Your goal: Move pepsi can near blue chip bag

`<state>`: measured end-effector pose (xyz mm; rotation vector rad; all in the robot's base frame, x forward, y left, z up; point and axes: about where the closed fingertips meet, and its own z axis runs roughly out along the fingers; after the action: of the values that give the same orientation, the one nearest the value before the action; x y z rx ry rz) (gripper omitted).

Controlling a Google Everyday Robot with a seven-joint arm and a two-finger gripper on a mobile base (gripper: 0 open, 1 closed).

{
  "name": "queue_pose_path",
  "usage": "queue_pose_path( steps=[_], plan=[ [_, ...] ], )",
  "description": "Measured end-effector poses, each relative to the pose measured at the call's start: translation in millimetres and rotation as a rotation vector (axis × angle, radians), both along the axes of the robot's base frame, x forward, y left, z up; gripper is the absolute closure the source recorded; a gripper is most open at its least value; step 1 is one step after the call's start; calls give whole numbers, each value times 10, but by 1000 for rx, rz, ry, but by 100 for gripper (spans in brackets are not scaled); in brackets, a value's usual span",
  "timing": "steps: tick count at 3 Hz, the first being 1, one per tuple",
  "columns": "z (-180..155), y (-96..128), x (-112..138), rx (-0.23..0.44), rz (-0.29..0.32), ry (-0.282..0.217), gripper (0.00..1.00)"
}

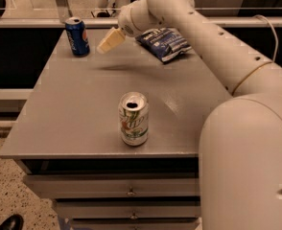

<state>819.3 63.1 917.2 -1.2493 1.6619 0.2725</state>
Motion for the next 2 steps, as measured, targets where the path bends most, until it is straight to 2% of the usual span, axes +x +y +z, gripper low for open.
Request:
queue_pose_path(
  steps=[1, 2],
  plan=[
    [-138, 451, 237, 78, -1, 16, 0],
    [-184, 928, 345, 140, 35, 42, 0]
  ],
)
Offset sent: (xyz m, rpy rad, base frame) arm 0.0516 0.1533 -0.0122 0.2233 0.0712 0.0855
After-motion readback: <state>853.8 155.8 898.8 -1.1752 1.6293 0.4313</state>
